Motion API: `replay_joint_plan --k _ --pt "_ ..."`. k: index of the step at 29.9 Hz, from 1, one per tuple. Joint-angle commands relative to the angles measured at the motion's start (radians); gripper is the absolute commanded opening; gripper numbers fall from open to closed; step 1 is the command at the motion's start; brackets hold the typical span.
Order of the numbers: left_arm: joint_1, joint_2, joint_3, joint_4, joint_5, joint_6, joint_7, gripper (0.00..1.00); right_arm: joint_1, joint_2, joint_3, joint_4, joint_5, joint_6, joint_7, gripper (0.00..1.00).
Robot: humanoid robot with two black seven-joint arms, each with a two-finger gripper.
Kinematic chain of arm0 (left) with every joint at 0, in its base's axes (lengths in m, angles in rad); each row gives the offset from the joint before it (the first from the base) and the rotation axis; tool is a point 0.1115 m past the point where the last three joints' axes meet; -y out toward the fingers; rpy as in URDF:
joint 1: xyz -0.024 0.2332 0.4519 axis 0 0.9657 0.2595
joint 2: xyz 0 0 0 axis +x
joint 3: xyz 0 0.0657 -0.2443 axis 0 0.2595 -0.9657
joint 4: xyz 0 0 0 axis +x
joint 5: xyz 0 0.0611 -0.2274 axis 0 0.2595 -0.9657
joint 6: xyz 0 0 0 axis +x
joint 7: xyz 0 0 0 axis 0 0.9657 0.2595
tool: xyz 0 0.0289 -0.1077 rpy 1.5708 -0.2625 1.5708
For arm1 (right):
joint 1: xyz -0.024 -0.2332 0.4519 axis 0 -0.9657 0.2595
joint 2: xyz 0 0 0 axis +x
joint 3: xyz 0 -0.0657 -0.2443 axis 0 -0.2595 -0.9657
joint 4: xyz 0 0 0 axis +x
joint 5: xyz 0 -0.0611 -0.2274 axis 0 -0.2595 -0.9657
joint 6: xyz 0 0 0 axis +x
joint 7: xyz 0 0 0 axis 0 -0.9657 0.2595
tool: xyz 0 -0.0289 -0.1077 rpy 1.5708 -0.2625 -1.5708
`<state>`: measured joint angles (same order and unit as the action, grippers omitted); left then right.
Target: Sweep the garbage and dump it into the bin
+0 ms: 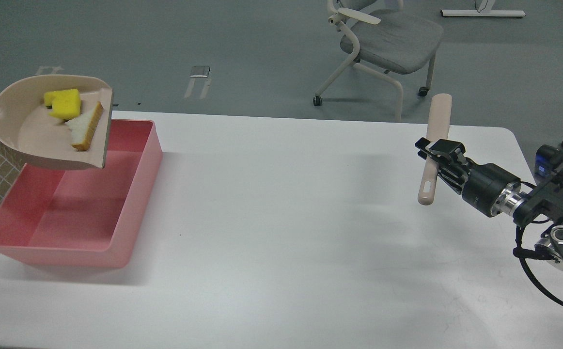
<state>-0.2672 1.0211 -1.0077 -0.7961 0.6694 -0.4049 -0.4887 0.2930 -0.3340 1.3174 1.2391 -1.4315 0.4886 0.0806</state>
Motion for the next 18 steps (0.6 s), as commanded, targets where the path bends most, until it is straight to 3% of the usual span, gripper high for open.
replay_joint_plan --k 1,18 --pt "-0.030 0.001 0.000 0.000 0.013 -0.002 0.000 0.00 0.000 0.000 -0.010 -0.009 -0.003 0.000 -0.001 0.28" --pt "-0.040 -0.001 -0.006 0.077 0.012 -0.009 0.000 0.00 0.008 0.000 -0.014 -0.038 -0.007 0.000 0.001 0.28"
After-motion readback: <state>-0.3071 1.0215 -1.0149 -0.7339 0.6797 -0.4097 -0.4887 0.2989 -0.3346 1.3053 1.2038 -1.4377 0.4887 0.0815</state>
